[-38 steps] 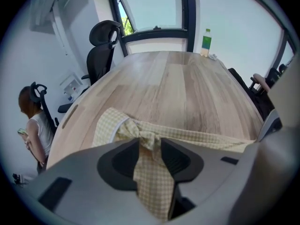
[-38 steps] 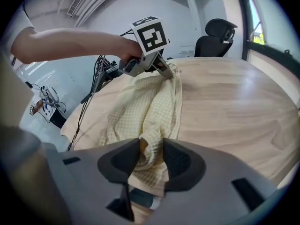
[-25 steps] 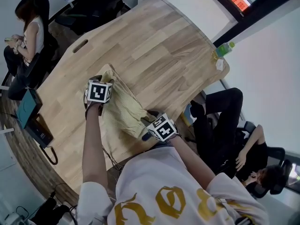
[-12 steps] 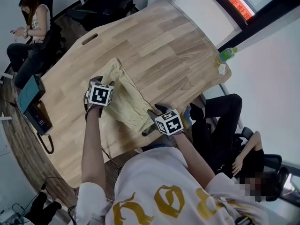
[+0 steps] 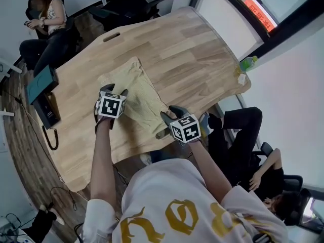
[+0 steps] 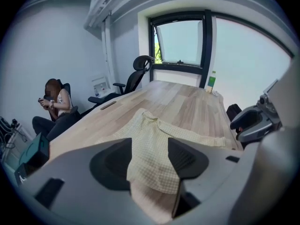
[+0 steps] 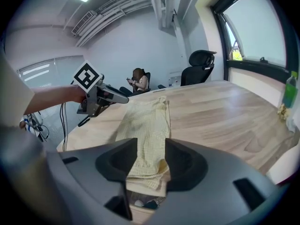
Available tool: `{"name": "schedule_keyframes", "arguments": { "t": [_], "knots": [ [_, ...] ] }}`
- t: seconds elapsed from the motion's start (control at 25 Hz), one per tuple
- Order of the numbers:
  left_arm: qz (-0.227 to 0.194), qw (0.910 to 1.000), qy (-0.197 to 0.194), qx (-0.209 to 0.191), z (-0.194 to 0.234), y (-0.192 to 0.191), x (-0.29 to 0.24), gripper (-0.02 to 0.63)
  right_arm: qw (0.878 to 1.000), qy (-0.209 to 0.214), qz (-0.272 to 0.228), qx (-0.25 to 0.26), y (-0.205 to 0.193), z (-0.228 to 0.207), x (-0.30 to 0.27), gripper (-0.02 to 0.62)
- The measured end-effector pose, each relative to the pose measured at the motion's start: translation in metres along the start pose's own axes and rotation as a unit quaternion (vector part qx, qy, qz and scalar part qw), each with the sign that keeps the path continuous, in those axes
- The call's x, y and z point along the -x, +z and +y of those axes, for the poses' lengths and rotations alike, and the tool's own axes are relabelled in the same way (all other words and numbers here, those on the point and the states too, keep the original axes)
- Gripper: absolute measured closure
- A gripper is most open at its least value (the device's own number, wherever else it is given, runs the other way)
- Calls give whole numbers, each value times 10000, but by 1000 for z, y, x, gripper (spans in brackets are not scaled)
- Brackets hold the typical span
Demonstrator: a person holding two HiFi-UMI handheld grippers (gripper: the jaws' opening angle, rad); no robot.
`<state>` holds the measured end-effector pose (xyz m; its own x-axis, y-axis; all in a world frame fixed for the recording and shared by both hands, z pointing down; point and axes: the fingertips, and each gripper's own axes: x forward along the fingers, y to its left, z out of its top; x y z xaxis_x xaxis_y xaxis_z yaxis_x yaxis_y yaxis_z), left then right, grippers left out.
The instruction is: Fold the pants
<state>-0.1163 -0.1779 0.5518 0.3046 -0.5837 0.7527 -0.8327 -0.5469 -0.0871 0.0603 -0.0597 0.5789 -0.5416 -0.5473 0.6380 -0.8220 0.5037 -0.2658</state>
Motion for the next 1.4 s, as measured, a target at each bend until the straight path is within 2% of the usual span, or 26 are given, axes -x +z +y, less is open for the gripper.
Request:
{"name": "schedule_keyframes", "arguments": {
  "t": [0.4, 0.56, 0.76, 1.04, 1.16, 1.4],
  "knots": [
    [-153, 9990, -59, 420, -37, -52, 47, 374, 9992, 46, -296, 251, 2, 31, 21, 419],
    [-272, 9977, -103, 605, -50, -58, 61, 374, 9984, 96, -479, 266, 7, 38, 26, 419],
    [-695, 9913, -247, 1094, -66, -46, 75, 374, 9971, 303, -587, 388, 17, 49, 26, 419],
    [-794, 9879, -565, 1210, -89, -40, 76, 374, 9922, 971, -494, 609, 24, 58, 22, 419],
    [-646, 9884, -667, 1201, -99, -46, 71, 374, 9894, 1212, -375, 712, 24, 56, 20, 419],
    [-510, 9866, -739, 1360, -117, -53, 64, 376, 9735, 1947, -212, 1179, 21, 58, 19, 419]
  ]
}}
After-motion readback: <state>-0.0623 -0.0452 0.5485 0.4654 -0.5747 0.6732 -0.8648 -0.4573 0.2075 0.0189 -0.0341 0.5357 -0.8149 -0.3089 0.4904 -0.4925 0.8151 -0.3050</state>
